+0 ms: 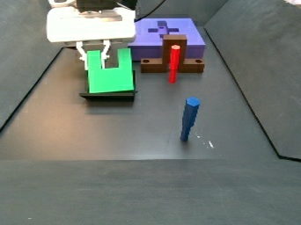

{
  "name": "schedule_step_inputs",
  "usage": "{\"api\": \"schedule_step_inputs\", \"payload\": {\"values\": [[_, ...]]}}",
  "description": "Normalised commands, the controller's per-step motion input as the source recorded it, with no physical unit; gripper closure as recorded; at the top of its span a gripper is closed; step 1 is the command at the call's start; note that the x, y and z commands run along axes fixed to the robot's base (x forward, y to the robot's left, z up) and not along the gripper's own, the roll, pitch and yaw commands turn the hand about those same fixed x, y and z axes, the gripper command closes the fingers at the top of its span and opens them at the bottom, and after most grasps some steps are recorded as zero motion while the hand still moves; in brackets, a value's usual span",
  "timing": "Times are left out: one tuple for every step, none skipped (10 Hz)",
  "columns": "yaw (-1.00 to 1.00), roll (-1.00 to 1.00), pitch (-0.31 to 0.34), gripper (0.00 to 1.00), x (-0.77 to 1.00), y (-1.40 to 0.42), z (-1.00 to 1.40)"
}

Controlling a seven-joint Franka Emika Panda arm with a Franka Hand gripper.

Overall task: Pick up the green object. Move up. Place the green object on the fixture. Regrasp the green object. Move to above the board. Insert the green object.
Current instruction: Regrasp the green object.

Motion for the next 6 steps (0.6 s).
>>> {"api": "schedule_step_inputs", "payload": {"values": [[0.0,0.0,0.0,1.0,0.0,0.0,0.0],[0.0,0.0,0.0,1.0,0.0,0.0,0.0],[0.0,0.0,0.0,1.0,0.0,0.0,0.0],[0.0,0.0,0.0,1.0,0.0,0.0,0.0],[0.0,0.0,0.0,1.0,0.0,0.0,0.0],[0.0,0.0,0.0,1.0,0.0,0.0,0.0]]}}
